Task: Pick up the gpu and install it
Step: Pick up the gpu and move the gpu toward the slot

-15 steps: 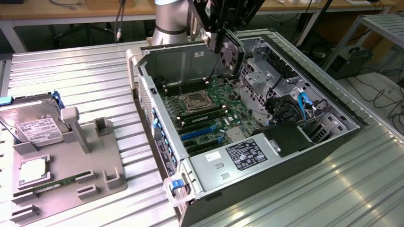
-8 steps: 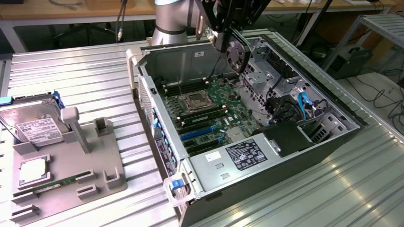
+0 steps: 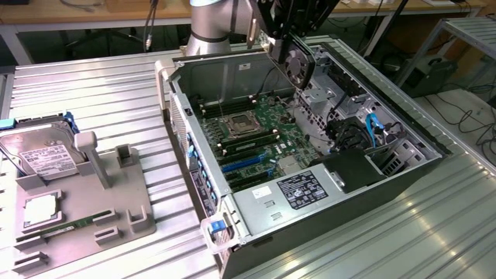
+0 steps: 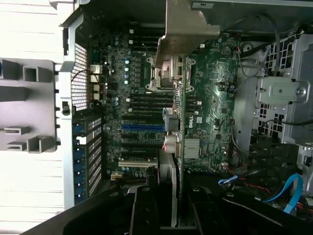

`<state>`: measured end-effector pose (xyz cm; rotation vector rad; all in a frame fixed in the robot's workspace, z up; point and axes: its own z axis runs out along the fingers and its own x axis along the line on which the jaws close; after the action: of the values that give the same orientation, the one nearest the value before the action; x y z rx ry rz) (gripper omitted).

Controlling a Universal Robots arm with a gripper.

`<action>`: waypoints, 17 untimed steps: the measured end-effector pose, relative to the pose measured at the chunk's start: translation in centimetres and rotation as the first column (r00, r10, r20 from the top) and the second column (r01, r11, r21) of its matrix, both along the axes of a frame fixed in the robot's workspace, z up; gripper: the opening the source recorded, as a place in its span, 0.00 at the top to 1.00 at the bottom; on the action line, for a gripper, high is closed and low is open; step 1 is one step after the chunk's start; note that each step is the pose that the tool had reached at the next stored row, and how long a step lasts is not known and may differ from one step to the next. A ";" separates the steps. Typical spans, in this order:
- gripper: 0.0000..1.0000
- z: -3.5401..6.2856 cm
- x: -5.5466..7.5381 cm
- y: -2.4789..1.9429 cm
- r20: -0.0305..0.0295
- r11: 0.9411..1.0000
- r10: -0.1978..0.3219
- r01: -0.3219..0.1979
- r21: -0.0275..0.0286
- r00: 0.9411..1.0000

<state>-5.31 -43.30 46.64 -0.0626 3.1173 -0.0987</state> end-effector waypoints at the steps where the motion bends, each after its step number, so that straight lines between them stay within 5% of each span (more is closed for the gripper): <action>1: 0.72 0.00 0.2 0.00 0.000 1.000 0.000 0.000 0.000 1.000; 17: 0.72 -0.04 2.7 0.01 0.000 1.000 0.000 0.000 -0.001 1.000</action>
<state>-2.61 -43.29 46.60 -0.0623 3.1173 -0.0996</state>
